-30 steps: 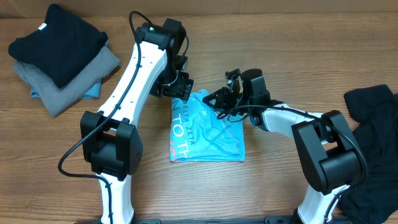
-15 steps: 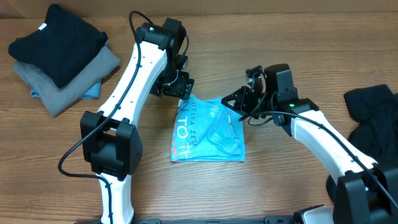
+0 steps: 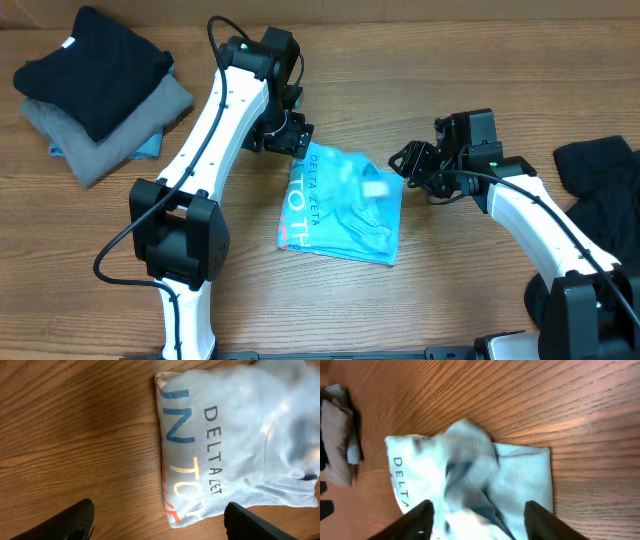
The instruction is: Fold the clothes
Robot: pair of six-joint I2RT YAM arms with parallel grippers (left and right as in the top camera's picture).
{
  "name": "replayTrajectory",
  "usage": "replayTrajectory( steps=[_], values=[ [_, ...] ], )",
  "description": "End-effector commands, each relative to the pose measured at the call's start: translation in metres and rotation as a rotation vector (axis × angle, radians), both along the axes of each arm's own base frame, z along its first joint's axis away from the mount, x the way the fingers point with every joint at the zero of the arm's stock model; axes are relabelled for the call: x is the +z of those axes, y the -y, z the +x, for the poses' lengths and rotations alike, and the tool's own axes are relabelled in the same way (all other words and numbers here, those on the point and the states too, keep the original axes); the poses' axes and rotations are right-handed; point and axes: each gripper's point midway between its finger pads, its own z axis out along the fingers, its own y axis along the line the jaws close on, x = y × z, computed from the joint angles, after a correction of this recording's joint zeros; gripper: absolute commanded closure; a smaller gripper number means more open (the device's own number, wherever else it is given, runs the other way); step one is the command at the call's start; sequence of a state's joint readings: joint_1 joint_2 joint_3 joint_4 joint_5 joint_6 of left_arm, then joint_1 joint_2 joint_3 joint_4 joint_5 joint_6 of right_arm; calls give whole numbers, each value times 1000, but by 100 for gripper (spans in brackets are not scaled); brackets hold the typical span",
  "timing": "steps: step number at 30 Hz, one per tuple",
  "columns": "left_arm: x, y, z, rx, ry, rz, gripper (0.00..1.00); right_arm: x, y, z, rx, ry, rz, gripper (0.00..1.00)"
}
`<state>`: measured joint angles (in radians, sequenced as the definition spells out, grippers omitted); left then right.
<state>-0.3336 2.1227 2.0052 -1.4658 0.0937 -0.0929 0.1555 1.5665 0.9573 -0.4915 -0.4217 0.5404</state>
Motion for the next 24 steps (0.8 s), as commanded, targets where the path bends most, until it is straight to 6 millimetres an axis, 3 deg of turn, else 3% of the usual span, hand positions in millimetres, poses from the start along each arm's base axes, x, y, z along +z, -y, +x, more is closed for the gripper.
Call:
replayTrajectory(
  steps=[1,3,8,10,17,20,22,23,24],
  values=[
    [7,1,0,-25,17,-14,14,2,0,-1,47,30,-25,55],
    [7,1,0,-25,17,-14,14,6,-11,-8,127,34,25,62],
    [7,1,0,-25,18,-14,14,-6,-21,-34,200,-41,15,60],
    [7,1,0,-25,19,-15,14,-19,-21,-42,206,-61,-32,51],
    [7,1,0,-25,19,-15,14,-46,-36,-62,259,-97,-54,38],
    [7,1,0,-26,17,-16,15,-60,-52,-70,315,-94,-57,32],
    [7,2,-1,-27,16,-18,15,-66,-59,-72,335,-101,-57,39],
    [7,2,-1,-27,16,-17,15,-68,-62,-74,345,-104,-51,48],
    [7,2,-1,-27,15,-17,15,-68,-64,-75,356,-107,-43,68]
  ],
)
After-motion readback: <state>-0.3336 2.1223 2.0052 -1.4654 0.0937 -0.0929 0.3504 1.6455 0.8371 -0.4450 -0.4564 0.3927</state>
